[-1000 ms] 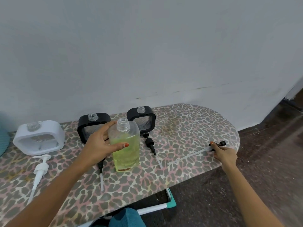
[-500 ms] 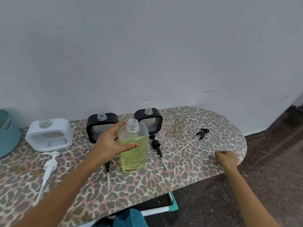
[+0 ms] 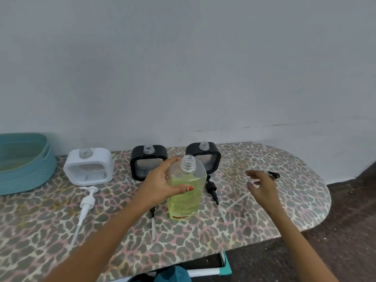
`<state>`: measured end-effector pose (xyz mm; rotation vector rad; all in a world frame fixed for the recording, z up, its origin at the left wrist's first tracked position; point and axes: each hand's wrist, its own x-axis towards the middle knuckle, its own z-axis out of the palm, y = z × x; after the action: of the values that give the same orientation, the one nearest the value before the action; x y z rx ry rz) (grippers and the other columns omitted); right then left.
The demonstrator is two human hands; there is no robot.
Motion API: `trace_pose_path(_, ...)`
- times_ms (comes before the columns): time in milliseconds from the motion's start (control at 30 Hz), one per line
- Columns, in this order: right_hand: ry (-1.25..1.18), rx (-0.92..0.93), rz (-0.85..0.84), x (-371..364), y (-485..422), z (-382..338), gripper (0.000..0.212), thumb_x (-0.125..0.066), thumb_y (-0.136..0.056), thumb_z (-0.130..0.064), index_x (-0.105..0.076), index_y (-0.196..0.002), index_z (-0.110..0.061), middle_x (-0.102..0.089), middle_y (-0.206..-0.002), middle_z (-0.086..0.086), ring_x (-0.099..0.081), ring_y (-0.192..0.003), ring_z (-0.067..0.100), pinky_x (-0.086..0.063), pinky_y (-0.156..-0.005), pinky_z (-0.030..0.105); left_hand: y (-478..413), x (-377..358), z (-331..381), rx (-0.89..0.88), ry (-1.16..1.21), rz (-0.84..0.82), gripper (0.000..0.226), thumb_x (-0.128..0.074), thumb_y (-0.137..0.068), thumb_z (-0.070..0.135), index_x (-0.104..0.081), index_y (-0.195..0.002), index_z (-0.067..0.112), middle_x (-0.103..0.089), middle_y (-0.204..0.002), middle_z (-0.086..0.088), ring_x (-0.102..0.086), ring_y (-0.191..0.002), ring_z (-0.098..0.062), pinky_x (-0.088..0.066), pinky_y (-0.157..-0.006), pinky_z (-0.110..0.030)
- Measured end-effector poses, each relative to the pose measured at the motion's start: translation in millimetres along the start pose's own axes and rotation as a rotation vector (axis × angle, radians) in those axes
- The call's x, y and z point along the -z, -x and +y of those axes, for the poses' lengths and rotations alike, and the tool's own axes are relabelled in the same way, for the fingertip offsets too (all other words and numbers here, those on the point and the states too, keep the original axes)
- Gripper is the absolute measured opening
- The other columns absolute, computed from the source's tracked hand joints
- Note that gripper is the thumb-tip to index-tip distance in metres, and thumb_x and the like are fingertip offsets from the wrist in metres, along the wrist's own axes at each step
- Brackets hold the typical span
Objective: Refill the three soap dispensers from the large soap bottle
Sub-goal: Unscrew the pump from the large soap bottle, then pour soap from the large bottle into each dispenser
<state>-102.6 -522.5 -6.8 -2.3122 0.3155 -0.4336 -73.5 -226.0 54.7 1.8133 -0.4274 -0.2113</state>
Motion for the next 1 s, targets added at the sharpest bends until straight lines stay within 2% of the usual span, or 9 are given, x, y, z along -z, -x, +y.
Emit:
trace_pose_path(167, -0.285, 0.147, -0.482, -25, 17, -74, 0.085, -0.083, -0.064, -0.025, -0.034, -0.134, -0.028, -0.041, -0.130, -0.020, -0.042, -0.117, -0.008, -0.039, -0.089, 0.005, -2, 1, -3, -0.017, -0.020, -0.022, 0.064, -0.086, -0.055, 0.028, -0.043, -0.098, 0.049, -0.055, -0.107, 0.023, -0.056, -0.099, 0.007, -0.046, -0.095, -0.023)
trace_pose_path(267, -0.426, 0.122, -0.638, -48, 19, -94, 0.111, -0.087, -0.048, -0.030, -0.026, -0.140, -0.023, -0.043, -0.136, -0.007, -0.049, -0.118, 0.000, -0.044, -0.090, 0.014, -2, 1, -3, -0.010, -0.030, -0.047, 0.064, -0.083, -0.061, 0.026, -0.044, -0.107, 0.046, -0.058, -0.110, 0.019, -0.058, -0.099, 0.007, -0.049, -0.093, -0.022)
trace_pose_path(367, -0.555, 0.041, -0.732, -60, 24, -111, 0.110, -0.089, -0.042, -0.022, -0.032, -0.135, -0.010, -0.056, -0.121, 0.006, -0.061, -0.105, 0.005, -0.051, -0.079, 0.019, -1, 6, -4, 0.000, -0.048, -0.104, 0.080, -0.082, -0.062, 0.032, -0.038, -0.129, 0.031, -0.054, -0.124, 0.012, -0.055, -0.112, -0.002, -0.046, -0.100, -0.031)
trace_pose_path(467, -0.619, 0.013, -0.710, -63, 30, -113, 0.099, -0.088, -0.036, -0.023, -0.044, -0.122, -0.003, -0.072, -0.095, 0.000, -0.068, -0.089, 0.008, -0.053, -0.069, 0.017, 3, 21, -4, 0.015, -0.037, -0.124, 0.087, -0.079, -0.066, 0.028, -0.029, -0.137, 0.027, -0.042, -0.132, 0.015, -0.042, -0.123, -0.003, -0.036, -0.107, -0.026)
trace_pose_path(567, -0.632, -0.018, -0.657, -65, 33, -112, 0.094, -0.090, -0.030, -0.032, -0.050, -0.113, -0.013, -0.074, -0.090, -0.007, -0.069, -0.085, 0.009, -0.053, -0.066, 0.017, 14, 50, -10, 0.002, 0.021, -0.029, 0.071, -0.076, -0.069, 0.020, -0.037, -0.127, 0.033, -0.047, -0.130, 0.011, -0.044, -0.121, 0.001, -0.036, -0.101, -0.014)
trace_pose_path(667, -0.636, -0.046, -0.636, -65, 35, -113, 0.103, -0.092, -0.022, -0.041, -0.051, -0.113, -0.014, -0.074, -0.090, -0.005, -0.070, -0.083, 0.012, -0.053, -0.063, 0.018, 28, 89, -24, -0.050, 0.010, 0.187, 0.049, -0.074, -0.070, 0.016, -0.050, -0.107, 0.038, -0.058, -0.111, 0.017, -0.054, -0.102, 0.013, -0.041, -0.092, -0.006)
trace_pose_path(800, -0.636, -0.080, -0.612, -67, 35, -112, 0.108, -0.092, -0.014, -0.045, -0.052, -0.110, -0.017, -0.074, -0.088, -0.003, -0.070, -0.081, 0.013, -0.054, -0.061, 0.018, 40, 146, -49, -0.068, -0.108, 0.575, 0.034, -0.072, -0.074, 0.009, -0.057, -0.100, 0.026, -0.058, -0.103, 0.020, -0.054, -0.097, 0.007, -0.042, -0.094, -0.018)
trace_pose_path(900, -0.598, -0.100, -0.603, -67, 35, -109, 0.119, -0.091, -0.010, -0.049, -0.054, -0.113, -0.003, -0.074, -0.088, 0.000, -0.070, -0.079, 0.016, -0.054, -0.060, 0.017, 40, 181, -71, -0.047, -0.163, 0.716, 0.044, -0.073, -0.073, 0.009, -0.052, -0.111, 0.019, -0.054, -0.111, 0.008, -0.050, -0.105, -0.009, -0.039, -0.093, -0.019)
trace_pose_path(1000, -0.560, -0.115, -0.587, -68, 35, -108, 0.130, -0.091, -0.008, -0.048, -0.050, -0.118, 0.007, -0.074, -0.084, 0.001, -0.071, -0.074, 0.014, -0.053, -0.057, 0.016, 30, 205, -95, 0.057, -0.169, 0.661, 0.070, -0.077, -0.069, 0.013, -0.039, -0.129, 0.014, -0.042, -0.126, 0.005, -0.037, -0.118, -0.008, -0.029, -0.100, -0.024)
